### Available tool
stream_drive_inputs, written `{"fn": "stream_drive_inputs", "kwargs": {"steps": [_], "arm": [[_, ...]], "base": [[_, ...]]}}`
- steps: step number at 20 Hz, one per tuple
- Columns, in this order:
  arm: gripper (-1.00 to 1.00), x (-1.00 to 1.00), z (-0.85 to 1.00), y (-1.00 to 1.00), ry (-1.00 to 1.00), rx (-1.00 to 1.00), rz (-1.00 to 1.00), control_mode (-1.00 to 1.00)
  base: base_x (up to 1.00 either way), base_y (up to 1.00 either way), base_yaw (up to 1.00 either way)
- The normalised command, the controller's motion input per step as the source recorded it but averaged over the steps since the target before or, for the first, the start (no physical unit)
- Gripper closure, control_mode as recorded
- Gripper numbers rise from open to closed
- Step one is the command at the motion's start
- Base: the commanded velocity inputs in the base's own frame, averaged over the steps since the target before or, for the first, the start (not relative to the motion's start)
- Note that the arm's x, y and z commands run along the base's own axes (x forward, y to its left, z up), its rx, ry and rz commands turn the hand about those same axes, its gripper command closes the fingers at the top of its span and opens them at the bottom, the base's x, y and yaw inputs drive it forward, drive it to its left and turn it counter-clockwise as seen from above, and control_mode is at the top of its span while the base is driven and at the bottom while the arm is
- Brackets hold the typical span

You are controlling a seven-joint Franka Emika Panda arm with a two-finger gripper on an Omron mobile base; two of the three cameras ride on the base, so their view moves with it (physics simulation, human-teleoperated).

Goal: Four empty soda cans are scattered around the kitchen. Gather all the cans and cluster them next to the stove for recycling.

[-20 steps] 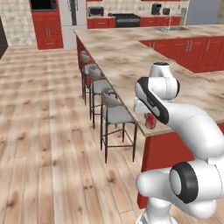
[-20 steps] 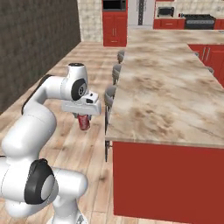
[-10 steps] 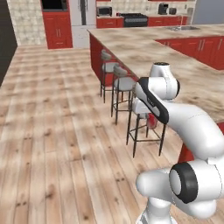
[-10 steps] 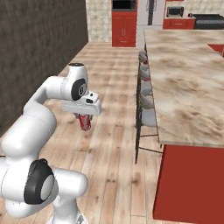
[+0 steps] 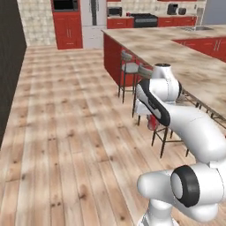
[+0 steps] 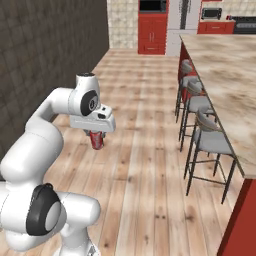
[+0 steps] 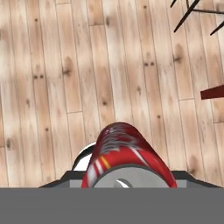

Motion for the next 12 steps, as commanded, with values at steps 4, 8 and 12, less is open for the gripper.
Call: {"fn": "stream_drive_inputs", "kwargs": {"steps": [4, 8, 12], "arm": [[1.0, 0.0, 0.0, 0.0, 0.0, 0.0, 0.0, 1.0], [1.0, 0.0, 0.0, 0.0, 0.0, 0.0, 0.0, 1.0], [1.0, 0.0, 0.0, 0.0, 0.0, 0.0, 0.0, 1.0]], "base": [[0.79, 0.69, 0.0], [1.0, 0.54, 0.02], [1.0, 0.41, 0.02]]}}
